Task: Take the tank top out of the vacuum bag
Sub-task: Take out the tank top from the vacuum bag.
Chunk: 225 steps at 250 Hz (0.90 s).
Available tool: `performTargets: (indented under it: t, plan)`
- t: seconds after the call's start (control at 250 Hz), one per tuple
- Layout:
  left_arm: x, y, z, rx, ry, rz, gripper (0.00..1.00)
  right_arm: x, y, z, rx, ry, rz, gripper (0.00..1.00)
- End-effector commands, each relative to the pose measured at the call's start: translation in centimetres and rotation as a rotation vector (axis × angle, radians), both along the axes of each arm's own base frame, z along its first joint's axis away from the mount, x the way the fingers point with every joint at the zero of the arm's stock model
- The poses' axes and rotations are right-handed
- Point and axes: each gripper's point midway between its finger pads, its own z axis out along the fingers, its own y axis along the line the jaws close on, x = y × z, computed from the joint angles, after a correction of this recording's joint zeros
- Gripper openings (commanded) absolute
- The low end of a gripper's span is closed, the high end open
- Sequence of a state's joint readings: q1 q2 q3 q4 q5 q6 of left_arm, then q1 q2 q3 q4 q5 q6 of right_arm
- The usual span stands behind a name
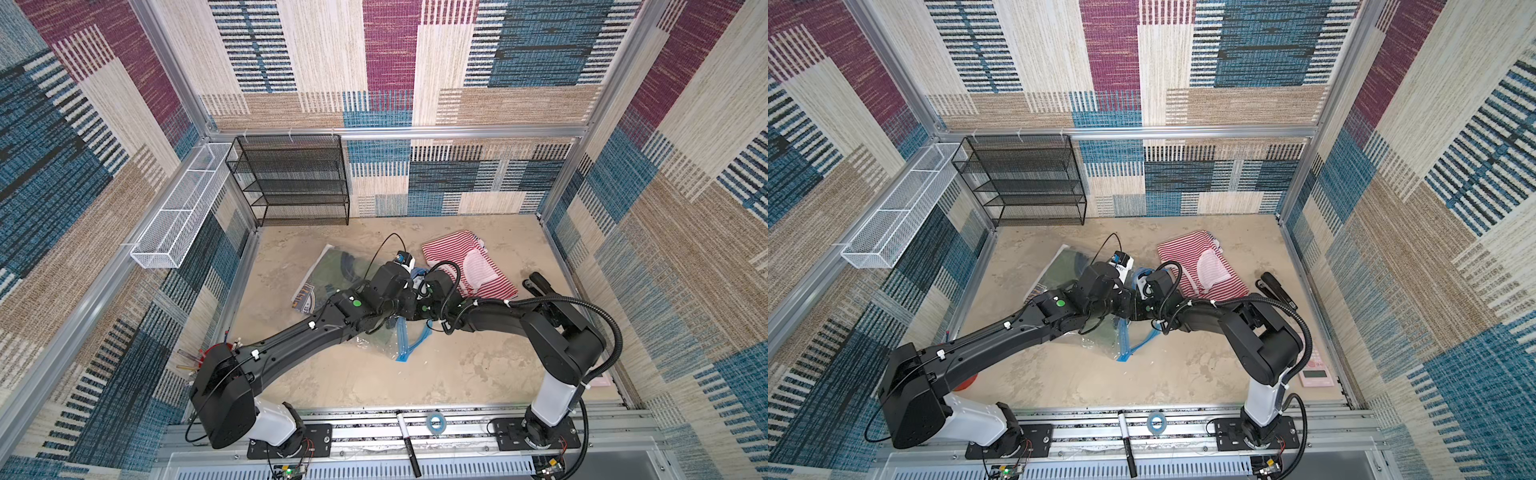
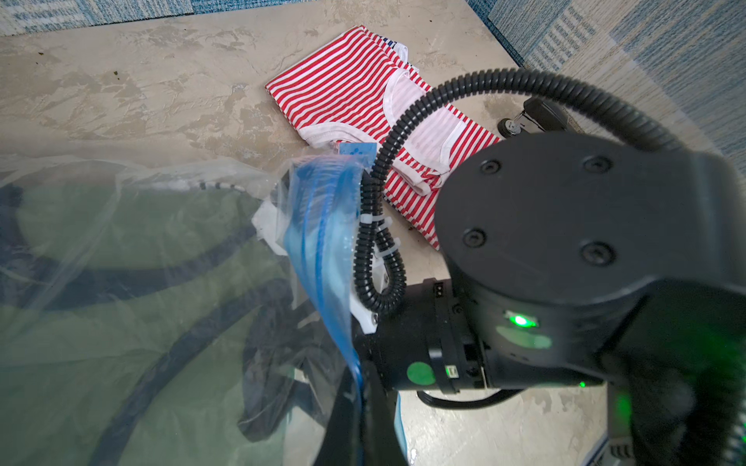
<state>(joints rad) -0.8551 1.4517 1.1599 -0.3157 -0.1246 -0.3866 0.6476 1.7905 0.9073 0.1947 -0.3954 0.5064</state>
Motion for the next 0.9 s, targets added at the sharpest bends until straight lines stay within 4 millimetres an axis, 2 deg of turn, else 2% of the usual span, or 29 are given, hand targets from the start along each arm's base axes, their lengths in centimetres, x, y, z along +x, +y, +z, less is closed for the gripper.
performTargets:
  t: [0.0,0.156,0.536,0.896]
  plan:
    - [0.1,-0.2,0.2,-0.003,-0.002,-0.005,0.0,0.0,-0.3,-0.5,-0.021,0.001,0.0,0.41]
    - [0.1,-0.2,0.0,-0.001,0.001,-0.006,0.0,-0.3,-0.8,-0.3,-0.036,-0.008,-0.002,0.44]
    - [0.0,-0.4,-0.3,-0.006,0.01,-0.011,0.0,-0.7,-1.3,-0.5,-0.06,-0.01,0.004,0.61]
    - [0.1,-0.5,-0.2,0.0,0.008,-0.016,0.0,-0.1,-0.1,-0.5,-0.028,0.003,0.024,0.6]
